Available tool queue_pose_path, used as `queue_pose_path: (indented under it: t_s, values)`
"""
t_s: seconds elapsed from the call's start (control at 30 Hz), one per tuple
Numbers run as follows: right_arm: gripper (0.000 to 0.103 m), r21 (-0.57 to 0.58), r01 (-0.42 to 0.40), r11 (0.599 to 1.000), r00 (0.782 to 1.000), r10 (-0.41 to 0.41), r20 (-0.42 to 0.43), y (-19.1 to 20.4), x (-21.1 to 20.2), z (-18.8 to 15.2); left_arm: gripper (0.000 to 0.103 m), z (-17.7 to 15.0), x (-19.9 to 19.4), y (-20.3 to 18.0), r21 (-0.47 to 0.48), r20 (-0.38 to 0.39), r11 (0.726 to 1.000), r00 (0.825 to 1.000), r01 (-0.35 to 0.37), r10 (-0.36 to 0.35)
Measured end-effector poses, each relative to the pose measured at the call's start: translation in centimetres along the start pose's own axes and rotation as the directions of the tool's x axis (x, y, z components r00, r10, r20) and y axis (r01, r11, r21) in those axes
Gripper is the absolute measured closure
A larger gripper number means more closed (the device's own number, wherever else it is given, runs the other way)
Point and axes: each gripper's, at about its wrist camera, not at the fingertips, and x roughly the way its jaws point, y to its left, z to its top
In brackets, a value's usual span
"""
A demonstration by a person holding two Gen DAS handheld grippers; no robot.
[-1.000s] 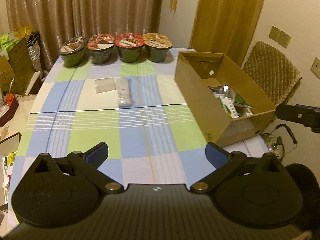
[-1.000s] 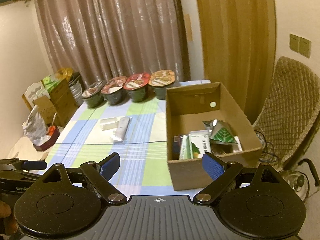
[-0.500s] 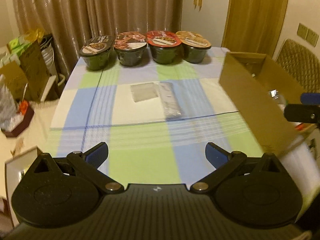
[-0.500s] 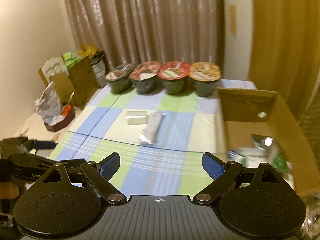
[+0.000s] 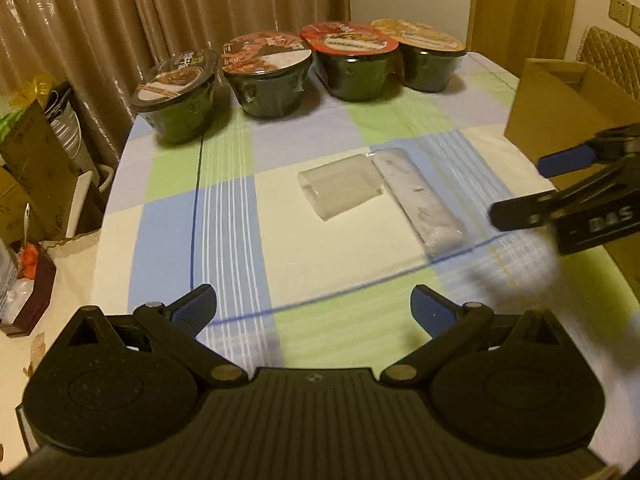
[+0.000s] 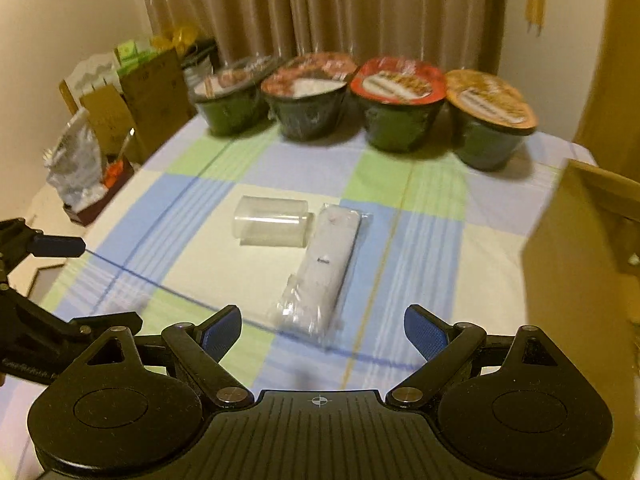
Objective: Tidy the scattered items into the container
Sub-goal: 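Move both tools back from the box toward the cup and bagged item, then grasp the bagged white item with the right tool while the left tool grasps the clear cup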
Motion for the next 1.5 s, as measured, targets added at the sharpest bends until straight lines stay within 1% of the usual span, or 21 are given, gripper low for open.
queue_pose_path:
  t_s: [0.17, 0.2, 0.23, 0.37, 0.43, 0.5, 0.53, 0.63, 0.7, 0.73, 0.8, 0.9, 0.97, 1.03, 1.13, 1.2, 1.3, 1.37, 1.4, 1.43, 1.5]
  values:
    - [0.010, -0.009, 0.003, 1.000, 0.999, -0.003, -0.042, -0.1, 5.0, 0.7, 0.002, 0.8, 3.1, 1.1, -0.030, 0.005, 1.000, 1.000, 0.002, -0.002]
    - [0.017, -0.020, 0.004, 1.000, 0.999, -0.005, -0.054, -0.1, 5.8, 0.8, 0.002, 0.9, 3.6, 1.4, -0.036, 0.006, 0.999, 1.000, 0.003, -0.003]
    - [0.032, -0.029, 0.002, 1.000, 0.997, -0.004, -0.073, 0.0, 6.6, 0.8, 0.002, 1.0, 4.1, 1.6, -0.043, 0.006, 0.999, 1.000, 0.004, -0.004]
    - [0.034, -0.055, 0.006, 0.998, 0.995, -0.011, -0.099, 0.1, 8.5, 0.6, 0.002, 1.5, 5.9, 2.1, -0.048, 0.008, 0.999, 1.000, 0.012, -0.011]
    - [0.035, -0.085, 0.016, 0.996, 0.996, -0.024, -0.088, 0.2, 8.7, 0.5, 0.002, 1.8, 6.6, 2.1, -0.052, 0.007, 0.998, 1.000, 0.025, -0.025]
    - [0.054, -0.111, 0.016, 0.994, 0.996, -0.025, -0.083, 0.1, 8.6, 0.8, 0.002, 2.3, 7.4, 1.9, -0.048, 0.009, 0.998, 0.999, 0.048, -0.048]
    - [0.059, -0.119, 0.008, 0.993, 0.995, -0.019, -0.094, -0.2, 8.5, 1.1, 0.002, 2.6, 7.7, 1.7, -0.043, 0.011, 0.997, 0.998, 0.062, -0.062]
    - [0.061, -0.178, -0.015, 0.984, 0.992, -0.007, -0.124, -1.2, 8.5, 1.9, 0.002, 3.7, 8.7, 1.1, -0.016, 0.025, 0.993, 0.993, 0.119, -0.119]
    - [0.061, -0.233, -0.041, 0.972, 0.989, 0.006, -0.147, -2.1, 8.4, 2.5, 0.002, 4.5, 9.3, 0.6, 0.056, 0.035, 0.988, 0.989, 0.141, -0.143]
    - [0.061, -0.263, -0.058, 0.963, 0.986, 0.015, -0.164, -2.5, 8.4, 2.7, 0.002, 4.8, 9.6, 0.2, 0.124, 0.043, 0.982, 0.988, 0.140, -0.146]
    - [0.061, -0.341, -0.104, 0.934, 0.979, 0.035, -0.202, -3.1, 8.4, 3.1, 0.002, 5.5, 10.0, -0.3, 0.270, 0.049, 0.953, 0.986, 0.138, -0.157]
    - [0.061, -0.458, -0.142, 0.877, 0.967, 0.023, -0.255, -3.7, 8.5, 3.4, 0.002, 6.4, 11.1, -0.7, 0.447, 0.014, 0.882, 0.985, 0.148, -0.173]
    - [0.061, -0.490, -0.162, 0.856, 0.958, 0.017, -0.286, -4.1, 8.7, 3.6, 0.003, 7.4, 11.9, -0.6, 0.508, -0.024, 0.842, 0.980, 0.181, -0.196]
    - [0.061, -0.515, -0.176, 0.839, 0.950, 0.007, -0.313, -4.2, 9.0, 3.6, 0.005, 8.3, 12.7, -0.5, 0.535, -0.066, 0.812, 0.970, 0.233, -0.234]
    - [0.061, -0.525, -0.188, 0.830, 0.944, 0.005, -0.330, -4.1, 8.9, 3.4, 0.006, 9.6, 13.7, -0.3, 0.548, -0.131, 0.772, 0.945, 0.321, -0.300]
    - [0.061, -0.519, -0.190, 0.834, 0.943, 0.008, -0.332, -4.1, 8.9, 3.3, 0.006, 10.2, 14.3, -0.4, 0.548, -0.177, 0.757, 0.934, 0.355, -0.310]
    - [0.061, -0.503, -0.191, 0.843, 0.942, 0.014, -0.335, -4.0, 8.8, 3.2, 0.016, 10.3, 15.1, -0.7, 0.556, -0.244, 0.741, 0.926, 0.377, -0.288]
    - [0.061, -0.492, -0.193, 0.849, 0.941, 0.018, -0.337, -4.0, 8.6, 3.0, 0.033, 9.8, 15.3, -0.8, 0.555, -0.273, 0.739, 0.923, 0.382, -0.273]
    - [0.061, -0.492, -0.193, 0.849, 0.941, 0.018, -0.338, -3.9, 8.4, 2.9, 0.038, 9.6, 15.0, -0.7, 0.542, -0.272, 0.746, 0.921, 0.387, -0.280]
    - [0.061, -0.492, -0.193, 0.849, 0.940, 0.017, -0.340, -3.8, 8.2, 2.7, 0.051, 9.4, 14.7, -0.7, 0.529, -0.272, 0.755, 0.920, 0.387, -0.281]
    - [0.061, -0.489, -0.198, 0.850, 0.937, 0.018, -0.349, -3.4, 7.7, 2.1, 0.054, 8.3, 13.7, -1.1, 0.532, -0.273, 0.755, 0.922, 0.383, -0.274]
